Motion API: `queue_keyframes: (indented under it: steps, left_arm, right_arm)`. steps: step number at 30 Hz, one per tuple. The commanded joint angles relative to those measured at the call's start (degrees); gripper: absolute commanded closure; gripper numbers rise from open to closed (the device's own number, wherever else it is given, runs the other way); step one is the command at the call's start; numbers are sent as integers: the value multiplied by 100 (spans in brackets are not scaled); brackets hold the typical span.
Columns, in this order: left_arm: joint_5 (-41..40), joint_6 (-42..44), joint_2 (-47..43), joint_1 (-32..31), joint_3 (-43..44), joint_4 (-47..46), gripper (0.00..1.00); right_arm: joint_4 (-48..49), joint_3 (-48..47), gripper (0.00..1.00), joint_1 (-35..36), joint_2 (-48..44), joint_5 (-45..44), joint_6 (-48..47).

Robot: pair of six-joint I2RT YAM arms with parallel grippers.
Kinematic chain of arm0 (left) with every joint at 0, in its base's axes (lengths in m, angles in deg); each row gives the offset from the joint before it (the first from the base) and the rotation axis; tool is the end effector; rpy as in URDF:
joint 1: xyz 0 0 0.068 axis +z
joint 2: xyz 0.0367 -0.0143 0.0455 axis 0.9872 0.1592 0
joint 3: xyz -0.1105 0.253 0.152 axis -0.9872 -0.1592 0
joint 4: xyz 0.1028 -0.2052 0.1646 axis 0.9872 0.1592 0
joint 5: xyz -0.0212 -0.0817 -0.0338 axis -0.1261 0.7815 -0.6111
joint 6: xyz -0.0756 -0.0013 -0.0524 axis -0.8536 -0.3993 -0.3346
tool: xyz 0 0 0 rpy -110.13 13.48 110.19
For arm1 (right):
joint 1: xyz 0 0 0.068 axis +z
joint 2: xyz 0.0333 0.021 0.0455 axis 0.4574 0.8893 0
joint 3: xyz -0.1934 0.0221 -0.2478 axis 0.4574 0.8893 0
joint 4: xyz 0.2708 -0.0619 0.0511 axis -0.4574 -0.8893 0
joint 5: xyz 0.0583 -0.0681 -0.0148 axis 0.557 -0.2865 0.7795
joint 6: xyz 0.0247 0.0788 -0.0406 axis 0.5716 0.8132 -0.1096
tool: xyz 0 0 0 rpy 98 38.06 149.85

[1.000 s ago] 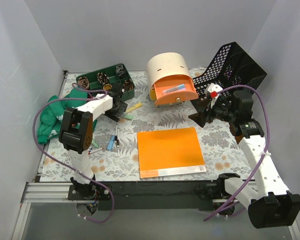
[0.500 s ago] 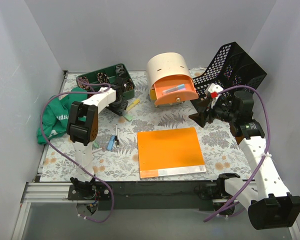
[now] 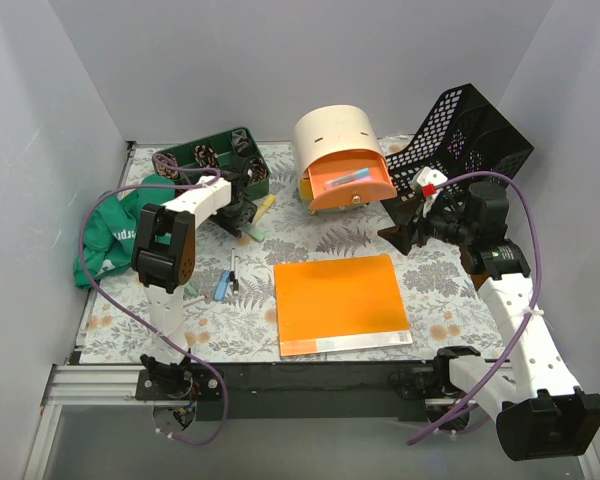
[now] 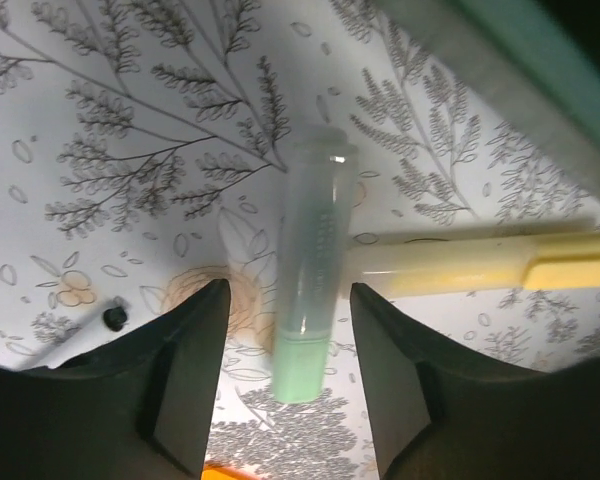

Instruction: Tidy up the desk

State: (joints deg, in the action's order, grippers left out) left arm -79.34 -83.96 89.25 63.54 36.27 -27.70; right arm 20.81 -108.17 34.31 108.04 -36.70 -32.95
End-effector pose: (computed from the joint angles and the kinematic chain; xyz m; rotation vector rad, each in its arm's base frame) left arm 0.4498 -0.1186 0.1567 -2.0683 1.9175 -0.1167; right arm 0.2287 0.0855 0.3740 -0.9004 1.5938 0.5527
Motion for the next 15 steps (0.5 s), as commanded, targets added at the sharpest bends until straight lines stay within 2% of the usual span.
queue_keyframes:
  steps: [1,11,15]
  left_arm:
    - [-77,222,-391,34,-316,199,48]
    - [-24,309,-373,42,-456,172,56]
    - [-50,476,-417,42,-518,155,64]
  right_arm:
    - [210,-7,19,-33,-117,2,21]
    - [201,2,19,-32,-152,-16,4]
    - [210,2,19,-33,-161,-15,4]
